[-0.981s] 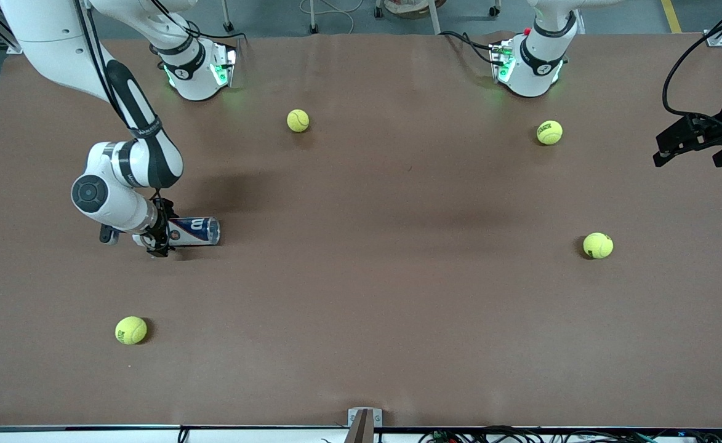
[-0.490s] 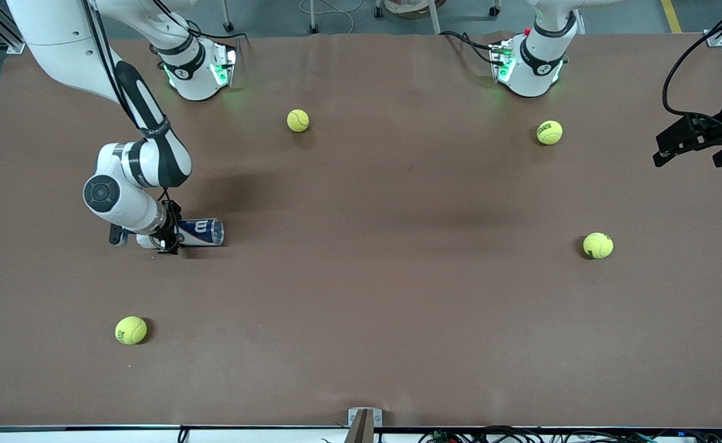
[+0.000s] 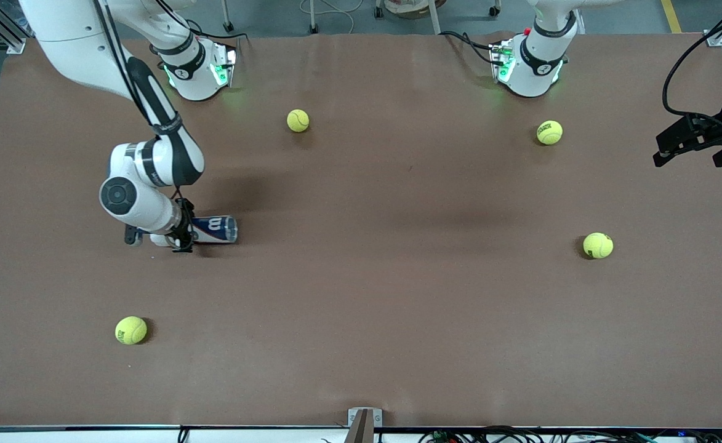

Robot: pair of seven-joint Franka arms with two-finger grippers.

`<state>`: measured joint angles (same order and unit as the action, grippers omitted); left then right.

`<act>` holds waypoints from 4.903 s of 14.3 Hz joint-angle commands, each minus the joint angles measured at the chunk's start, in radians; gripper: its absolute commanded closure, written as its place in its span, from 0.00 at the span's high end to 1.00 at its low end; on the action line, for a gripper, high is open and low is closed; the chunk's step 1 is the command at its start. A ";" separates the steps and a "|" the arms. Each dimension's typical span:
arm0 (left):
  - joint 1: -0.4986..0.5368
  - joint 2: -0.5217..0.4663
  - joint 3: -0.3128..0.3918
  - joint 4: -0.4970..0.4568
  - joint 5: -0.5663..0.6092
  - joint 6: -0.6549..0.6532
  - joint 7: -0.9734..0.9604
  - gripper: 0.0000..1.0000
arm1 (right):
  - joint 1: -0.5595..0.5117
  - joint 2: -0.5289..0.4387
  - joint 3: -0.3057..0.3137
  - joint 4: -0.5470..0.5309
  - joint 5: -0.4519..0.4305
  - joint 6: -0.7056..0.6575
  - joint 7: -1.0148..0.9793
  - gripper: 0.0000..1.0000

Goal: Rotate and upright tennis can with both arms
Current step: 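Drag the held can with the right gripper toward the table middle, then reach the left gripper to the can's end while the right gripper holds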

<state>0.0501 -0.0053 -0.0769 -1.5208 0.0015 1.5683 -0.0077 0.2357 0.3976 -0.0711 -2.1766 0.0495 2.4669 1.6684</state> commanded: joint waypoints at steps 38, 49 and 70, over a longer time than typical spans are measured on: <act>0.002 0.007 -0.001 0.021 -0.011 -0.016 -0.003 1.00 | 0.643 0.636 0.027 1.083 -0.080 -0.260 0.685 1.00; -0.068 0.146 -0.023 0.013 -0.182 -0.028 -0.056 1.00 | 0.642 0.584 0.056 1.176 -0.069 -0.485 0.680 1.00; -0.200 0.588 -0.066 -0.421 -1.302 0.536 0.553 1.00 | 0.053 0.121 0.171 0.784 -0.103 -0.826 -0.670 1.00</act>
<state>-0.1463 0.5808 -0.1352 -1.8889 -1.2072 2.0673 0.4112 0.3670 0.7106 0.0793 -1.1269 -0.0450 1.5592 1.1411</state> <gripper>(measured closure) 0.000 0.000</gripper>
